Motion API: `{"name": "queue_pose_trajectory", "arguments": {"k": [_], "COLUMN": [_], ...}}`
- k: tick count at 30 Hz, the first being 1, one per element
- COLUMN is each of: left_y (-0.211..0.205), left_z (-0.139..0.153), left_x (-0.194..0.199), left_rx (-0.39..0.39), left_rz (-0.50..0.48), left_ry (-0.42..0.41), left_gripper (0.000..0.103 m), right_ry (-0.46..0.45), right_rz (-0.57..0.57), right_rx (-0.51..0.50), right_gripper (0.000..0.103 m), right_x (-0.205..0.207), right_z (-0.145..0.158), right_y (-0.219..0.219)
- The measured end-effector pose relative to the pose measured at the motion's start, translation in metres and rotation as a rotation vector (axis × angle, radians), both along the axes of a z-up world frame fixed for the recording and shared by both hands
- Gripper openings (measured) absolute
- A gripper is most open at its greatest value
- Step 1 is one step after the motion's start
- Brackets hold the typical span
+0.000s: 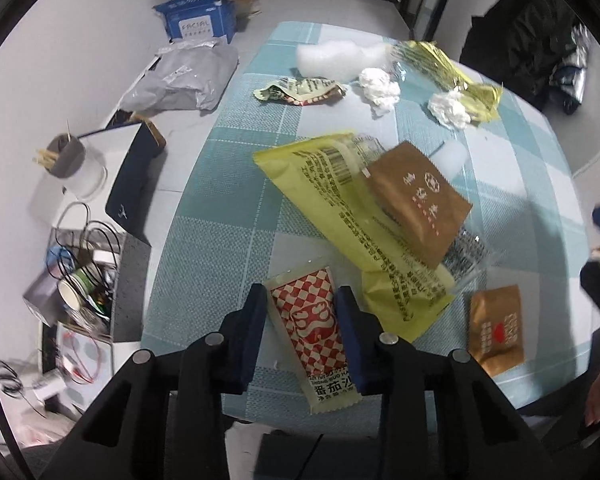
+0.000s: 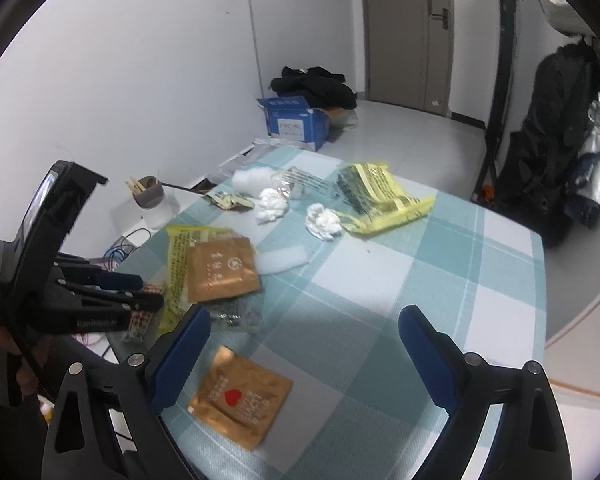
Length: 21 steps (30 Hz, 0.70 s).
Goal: Collect trash
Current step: 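Lower the left gripper onto the red-white checkered sauce packet and grasp it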
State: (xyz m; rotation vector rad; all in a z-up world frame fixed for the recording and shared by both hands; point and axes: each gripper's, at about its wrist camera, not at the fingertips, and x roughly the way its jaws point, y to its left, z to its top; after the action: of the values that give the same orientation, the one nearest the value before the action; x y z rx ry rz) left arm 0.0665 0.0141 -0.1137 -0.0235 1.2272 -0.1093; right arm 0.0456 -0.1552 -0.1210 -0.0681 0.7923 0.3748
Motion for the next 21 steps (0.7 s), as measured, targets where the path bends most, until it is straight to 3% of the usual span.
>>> {"name": "queue_pose_trajectory", "arguments": {"k": [2, 4, 5, 16, 17, 19, 20, 21], "left_y": [0.002, 0.005, 0.004, 0.018, 0.019, 0.02, 0.019, 0.018], "left_z": [0.001, 0.003, 0.003, 0.009, 0.009, 0.007, 0.005, 0.004], "left_x": [0.001, 0.003, 0.003, 0.003, 0.001, -0.003, -0.004, -0.007], "left_rx": [-0.04, -0.083, -0.095, -0.247, -0.246, -0.215, -0.209, -0.205], "left_rz": [0.012, 0.027, 0.033, 0.101, 0.104, 0.113, 0.112, 0.108], "left_ry": [-0.005, -0.012, -0.01, -0.023, -0.022, -0.006, -0.003, -0.004], "left_gripper": [0.025, 0.006, 0.002, 0.003, 0.007, 0.027, 0.042, 0.048], "right_ry": [0.017, 0.034, 0.038, 0.045, 0.044, 0.04, 0.039, 0.039], "right_rz": [-0.011, -0.023, -0.025, -0.042, -0.044, -0.049, -0.052, -0.055], "right_rx": [0.009, 0.011, 0.012, -0.022, -0.021, -0.01, -0.005, 0.0], "right_gripper": [0.095, 0.094, 0.094, 0.093, 0.093, 0.093, 0.093, 0.093], "right_x": [-0.002, -0.006, -0.008, -0.024, -0.024, -0.026, -0.026, -0.026], "right_z": [-0.002, -0.004, -0.004, -0.006, -0.006, -0.004, -0.003, -0.003], "right_y": [-0.003, -0.005, -0.006, -0.003, -0.003, -0.004, -0.004, -0.004]}}
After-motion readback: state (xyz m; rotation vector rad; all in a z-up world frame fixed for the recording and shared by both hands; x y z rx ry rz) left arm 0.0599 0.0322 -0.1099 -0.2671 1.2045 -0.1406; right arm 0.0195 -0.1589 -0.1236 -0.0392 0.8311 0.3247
